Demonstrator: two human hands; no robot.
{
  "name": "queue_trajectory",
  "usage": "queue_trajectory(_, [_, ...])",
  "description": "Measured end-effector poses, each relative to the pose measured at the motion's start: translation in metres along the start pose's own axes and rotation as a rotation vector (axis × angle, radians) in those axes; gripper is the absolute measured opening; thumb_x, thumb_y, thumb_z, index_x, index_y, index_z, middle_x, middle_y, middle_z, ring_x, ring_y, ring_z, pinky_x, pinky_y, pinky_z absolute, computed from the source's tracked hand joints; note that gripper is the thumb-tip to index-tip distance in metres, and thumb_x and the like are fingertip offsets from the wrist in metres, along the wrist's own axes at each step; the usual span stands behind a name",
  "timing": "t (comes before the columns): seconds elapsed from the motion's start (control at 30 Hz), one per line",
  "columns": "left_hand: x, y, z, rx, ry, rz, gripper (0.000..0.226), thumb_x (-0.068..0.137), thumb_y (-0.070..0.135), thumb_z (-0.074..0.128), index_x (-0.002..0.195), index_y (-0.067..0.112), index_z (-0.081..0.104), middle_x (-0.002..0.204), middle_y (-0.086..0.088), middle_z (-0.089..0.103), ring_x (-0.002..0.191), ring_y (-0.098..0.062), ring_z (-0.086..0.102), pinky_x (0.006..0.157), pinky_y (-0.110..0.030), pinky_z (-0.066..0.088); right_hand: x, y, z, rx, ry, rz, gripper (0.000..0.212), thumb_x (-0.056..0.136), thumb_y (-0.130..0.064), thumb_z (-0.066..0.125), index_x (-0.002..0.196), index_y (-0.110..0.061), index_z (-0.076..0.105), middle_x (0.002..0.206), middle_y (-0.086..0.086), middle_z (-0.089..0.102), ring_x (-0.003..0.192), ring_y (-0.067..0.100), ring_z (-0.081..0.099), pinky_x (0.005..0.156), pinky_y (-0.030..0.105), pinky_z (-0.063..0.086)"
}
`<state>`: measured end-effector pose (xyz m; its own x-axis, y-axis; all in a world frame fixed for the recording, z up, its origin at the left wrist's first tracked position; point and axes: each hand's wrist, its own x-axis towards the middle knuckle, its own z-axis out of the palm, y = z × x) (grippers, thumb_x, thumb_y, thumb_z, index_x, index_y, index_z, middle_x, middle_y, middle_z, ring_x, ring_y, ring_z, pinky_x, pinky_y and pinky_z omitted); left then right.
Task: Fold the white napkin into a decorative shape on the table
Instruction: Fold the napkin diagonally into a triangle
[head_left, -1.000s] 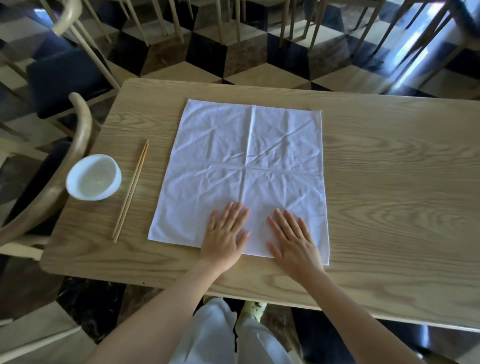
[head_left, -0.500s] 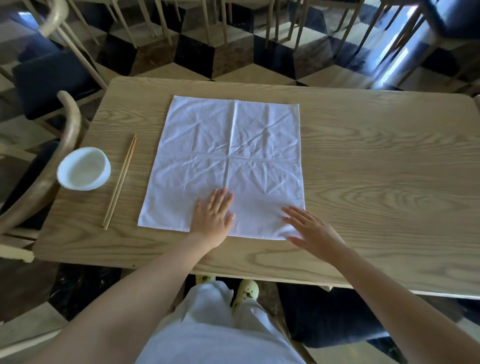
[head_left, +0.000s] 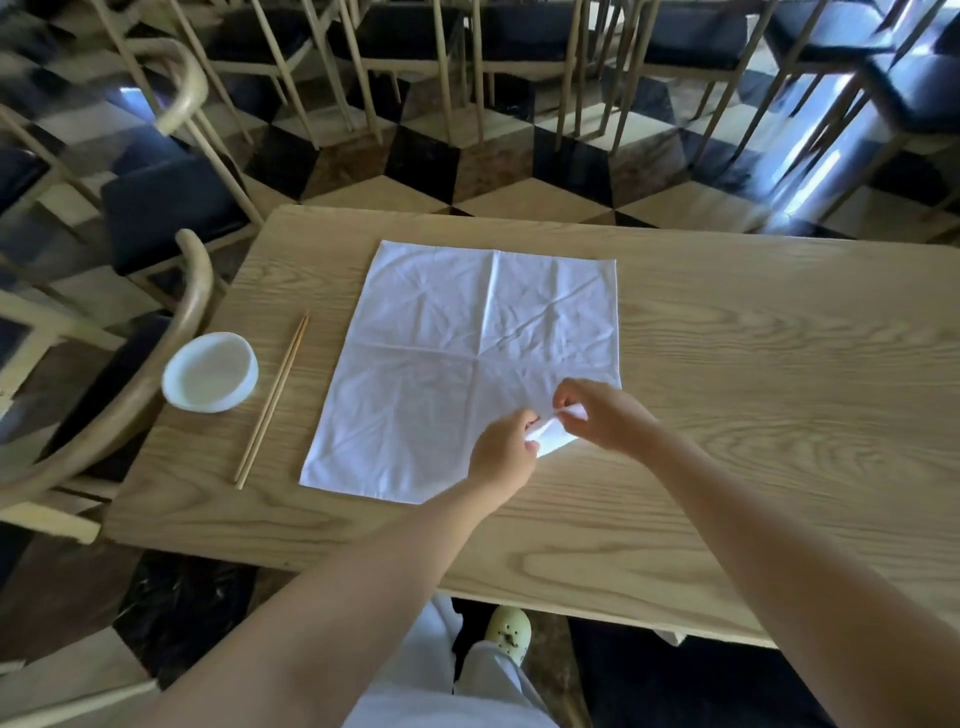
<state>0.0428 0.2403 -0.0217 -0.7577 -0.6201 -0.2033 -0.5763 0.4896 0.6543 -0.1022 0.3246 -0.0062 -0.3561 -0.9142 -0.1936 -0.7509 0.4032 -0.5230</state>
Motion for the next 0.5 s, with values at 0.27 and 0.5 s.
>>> queue_trajectory(0.27, [0.047, -0.03, -0.057, -0.283, 0.083, -0.167, 0.014, 0.08, 0.02, 0.06, 0.067, 0.017, 0.057, 0.061, 0.0, 0.057, 0.064, -0.018, 0.051, 0.051, -0.025, 0.03, 0.089, -0.017, -0.036, 0.023, -0.122, -0.041, 0.03, 0.075, -0.002, 0.06, 0.103, -0.009, 0.053, 0.105, 0.001, 0.051, 0.092, 0.017, 0.049, 0.073, 0.024, 0.034])
queue_trajectory(0.5, [0.089, -0.065, -0.109, -0.432, 0.195, -0.194, 0.034, 0.072, 0.034, 0.054, 0.049, 0.017, 0.035, 0.047, 0.005, 0.032, 0.048, -0.009, 0.031, 0.048, -0.027, 0.026, 0.179, -0.059, -0.049, 0.256, 0.093, 0.045, 0.016, 0.086, -0.02, 0.062, 0.092, -0.006, 0.066, 0.094, 0.014, 0.069, 0.086, 0.025, 0.063, 0.074, 0.036, 0.05])
